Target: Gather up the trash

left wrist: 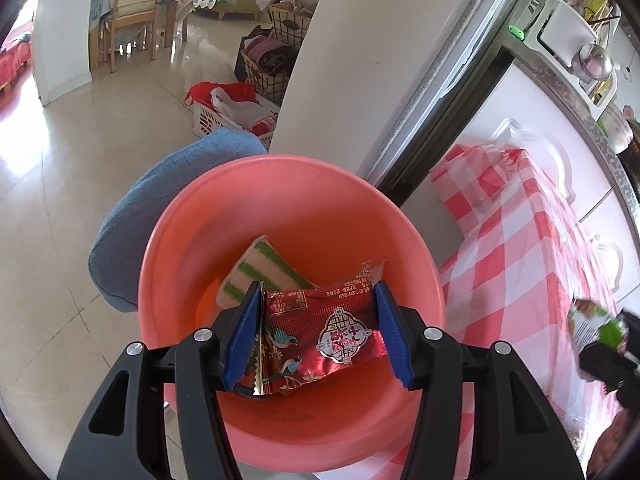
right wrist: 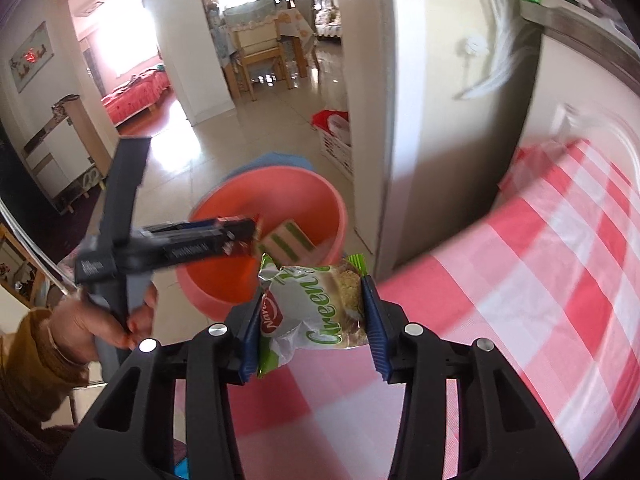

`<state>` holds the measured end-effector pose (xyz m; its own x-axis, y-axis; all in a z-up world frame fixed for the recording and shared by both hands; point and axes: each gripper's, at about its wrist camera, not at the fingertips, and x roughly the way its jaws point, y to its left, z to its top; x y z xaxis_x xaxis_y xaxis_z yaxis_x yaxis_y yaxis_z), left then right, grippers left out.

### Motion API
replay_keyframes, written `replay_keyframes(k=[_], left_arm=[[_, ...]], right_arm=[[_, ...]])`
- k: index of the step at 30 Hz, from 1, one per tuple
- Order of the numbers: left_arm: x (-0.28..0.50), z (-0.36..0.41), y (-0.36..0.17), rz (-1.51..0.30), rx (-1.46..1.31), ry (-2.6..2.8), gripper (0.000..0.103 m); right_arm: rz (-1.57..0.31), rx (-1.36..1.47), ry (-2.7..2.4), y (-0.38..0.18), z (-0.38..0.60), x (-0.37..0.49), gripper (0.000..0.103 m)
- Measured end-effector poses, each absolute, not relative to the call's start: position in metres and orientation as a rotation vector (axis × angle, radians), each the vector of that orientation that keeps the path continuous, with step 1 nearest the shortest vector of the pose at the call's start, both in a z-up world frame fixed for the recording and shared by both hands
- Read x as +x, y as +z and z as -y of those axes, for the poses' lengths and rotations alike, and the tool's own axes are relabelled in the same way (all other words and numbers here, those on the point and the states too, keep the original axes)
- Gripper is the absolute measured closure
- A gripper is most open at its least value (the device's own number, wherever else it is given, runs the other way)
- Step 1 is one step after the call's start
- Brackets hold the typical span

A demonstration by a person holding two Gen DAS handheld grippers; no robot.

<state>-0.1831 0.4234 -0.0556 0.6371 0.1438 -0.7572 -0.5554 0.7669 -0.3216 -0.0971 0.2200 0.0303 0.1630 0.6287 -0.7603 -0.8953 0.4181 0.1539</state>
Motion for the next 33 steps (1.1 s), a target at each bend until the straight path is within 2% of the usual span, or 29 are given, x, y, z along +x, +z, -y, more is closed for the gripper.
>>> replay_keyframes(k=[15, 18, 19, 22, 23, 26, 33], left_arm=[[-0.179, -0.431, -0.063, -0.820, -0.513, 0.493, 0.044], [-0.178, -0.431, -0.063, -0.825, -0.489, 0.509, 0.038], [-0.178, -0.431, -0.063, -0.828, -0.480, 0.517, 0.031], [-0.177, -0.429, -0.061, -0.826, -0.452, 0.528, 0.024], [-0.177, -0.428, -0.060, -0.825, -0.436, 0.535, 0.020], [-0.176, -0.427, -0.057, -0.819, -0.416, 0.545, 0.015], [-0.171, -0.413, -0.040, -0.823, -0.318, 0.576, 0.011]], right_arm=[[-0.911, -0.324, 1.222, 0.025, -0.303, -0.085, 0.055], [-0.911, -0.319, 1.214, 0.021, -0.310, -0.081, 0.039], [-0.909, -0.306, 1.212, 0.020, -0.310, -0.080, 0.036], [-0.906, -0.273, 1.183, 0.022, -0.301, -0.079, 0.024], [-0.907, -0.261, 1.171, 0.023, -0.297, -0.077, 0.022], [-0.912, -0.210, 1.133, 0.026, -0.280, -0.068, 0.018], [-0.912, -0.121, 1.035, 0.033, -0.236, -0.053, 0.008]])
